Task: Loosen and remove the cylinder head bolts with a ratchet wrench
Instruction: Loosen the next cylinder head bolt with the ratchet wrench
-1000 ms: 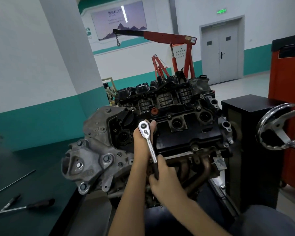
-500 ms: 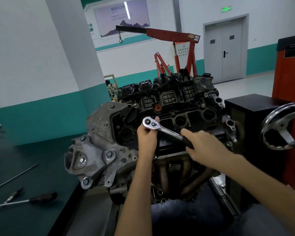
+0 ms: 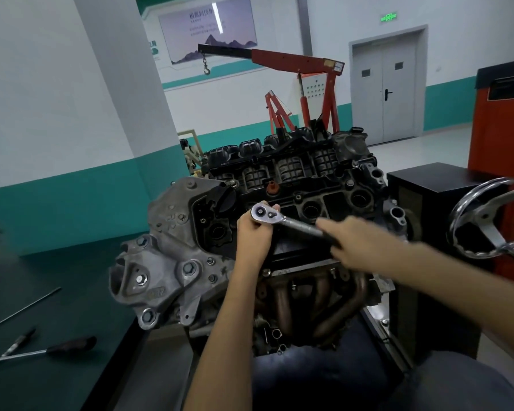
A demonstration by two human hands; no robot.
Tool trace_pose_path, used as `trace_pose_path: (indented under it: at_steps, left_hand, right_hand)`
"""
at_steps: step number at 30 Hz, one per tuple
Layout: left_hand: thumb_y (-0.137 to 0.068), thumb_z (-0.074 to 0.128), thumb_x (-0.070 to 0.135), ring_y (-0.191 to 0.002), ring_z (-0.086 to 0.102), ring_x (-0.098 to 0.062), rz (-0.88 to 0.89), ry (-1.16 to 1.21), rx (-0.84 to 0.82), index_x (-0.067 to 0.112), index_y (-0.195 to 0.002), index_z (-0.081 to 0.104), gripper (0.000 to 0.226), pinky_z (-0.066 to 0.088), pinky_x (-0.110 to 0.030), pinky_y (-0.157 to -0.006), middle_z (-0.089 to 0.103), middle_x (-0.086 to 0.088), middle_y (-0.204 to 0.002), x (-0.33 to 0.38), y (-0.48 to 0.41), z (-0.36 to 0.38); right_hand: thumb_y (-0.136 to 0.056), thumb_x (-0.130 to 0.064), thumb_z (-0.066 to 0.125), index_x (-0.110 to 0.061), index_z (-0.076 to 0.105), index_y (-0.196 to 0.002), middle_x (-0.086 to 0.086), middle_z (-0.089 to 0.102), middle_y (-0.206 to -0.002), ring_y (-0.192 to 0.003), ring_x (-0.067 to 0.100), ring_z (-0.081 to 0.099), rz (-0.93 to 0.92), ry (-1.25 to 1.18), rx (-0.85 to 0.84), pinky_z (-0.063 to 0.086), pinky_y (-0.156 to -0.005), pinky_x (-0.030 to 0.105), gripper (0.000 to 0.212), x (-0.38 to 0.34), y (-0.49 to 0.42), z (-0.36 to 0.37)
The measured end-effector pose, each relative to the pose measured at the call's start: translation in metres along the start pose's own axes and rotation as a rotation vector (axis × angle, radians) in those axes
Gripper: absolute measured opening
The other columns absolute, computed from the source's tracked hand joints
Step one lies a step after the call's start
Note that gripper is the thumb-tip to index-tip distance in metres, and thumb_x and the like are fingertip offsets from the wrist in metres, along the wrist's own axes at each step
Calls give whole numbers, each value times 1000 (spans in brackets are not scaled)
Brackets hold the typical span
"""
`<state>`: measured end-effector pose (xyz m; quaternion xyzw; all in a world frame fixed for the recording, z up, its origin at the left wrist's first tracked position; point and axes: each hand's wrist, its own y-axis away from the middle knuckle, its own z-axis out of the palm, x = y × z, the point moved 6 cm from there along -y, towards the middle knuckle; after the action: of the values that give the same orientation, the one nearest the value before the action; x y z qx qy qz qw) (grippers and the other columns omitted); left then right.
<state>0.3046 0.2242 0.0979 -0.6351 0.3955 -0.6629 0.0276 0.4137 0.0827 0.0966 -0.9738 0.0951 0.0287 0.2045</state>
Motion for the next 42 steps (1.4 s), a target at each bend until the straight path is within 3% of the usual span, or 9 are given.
trace_pose_path:
  at_steps: [6,13,17,21,25,30,33,37,42]
  left_hand:
    - [-90,55,3,-57,47,4,7,-19,88,28,-71,63,32,39,-17,-60,56,19,-55,2,7,-4]
    - [-94,62,22,-62,30,-13,-82,34,167,14,-64,34,42,27,-27,-57,33,-1,-60,0,10,4]
    - [-94,61,24,-58,27,-12,-81,-52,173,11,-69,35,39,26,-23,-51,31,-9,-65,1,6,1]
    - [-93,63,22,-57,33,-8,-54,-23,77,23,-57,37,44,30,-21,-55,36,10,-55,-5,2,1]
    - [-91,58,11,-69,55,3,-22,-55,16,40,-61,65,42,43,-15,-67,62,18,-63,-1,-3,2]
    - [-91,56,5,-77,61,1,-32,35,102,23,-81,72,26,48,-18,-74,69,7,-75,-3,5,-5]
    - [-94,60,12,-56,43,3,-51,73,157,15,-59,54,36,36,-13,-57,48,0,-54,-3,9,-2]
    - [-95,60,19,-60,31,-11,-68,43,184,4,-66,38,40,28,-23,-54,34,-5,-62,0,8,1]
    - [-94,61,21,-62,32,-14,-69,11,143,-1,-68,41,40,31,-25,-55,35,-9,-67,-1,4,-4]
  right_hand:
    - [-89,-23,53,-25,38,-121,-1,57,-85,-71,21,58,-103,366,53,37,-56,28,35,9,-26,-39]
    - [-84,-11,56,-25,36,-96,-2,51,-67,-57,14,54,244,-606,161,43,-48,19,27,-67,34,64]
    - [-85,-7,53,-19,39,-106,-1,53,-73,-64,15,56,284,-807,228,51,-60,29,27,-101,26,84]
    - [-85,-12,56,-18,41,-122,-4,45,-72,-60,12,50,172,-521,84,43,-59,28,40,-50,27,59]
    - [-87,-15,57,-24,42,-106,-5,50,-72,-61,13,56,-29,-109,-68,43,-52,24,27,11,1,-4]
    - [-87,-18,56,-23,41,-109,-2,51,-75,-69,22,56,-117,125,-15,47,-61,33,28,7,-19,-21]
    - [-83,-16,59,-27,39,-94,-2,49,-65,-60,22,58,37,-234,102,42,-52,27,25,-18,14,15]
    - [-83,-11,55,-23,37,-96,2,55,-70,-62,20,57,240,-682,172,48,-55,29,25,-86,29,70]
    - [-85,-8,52,-12,39,-113,6,55,-76,-68,22,58,256,-734,144,52,-64,32,31,-95,25,73]
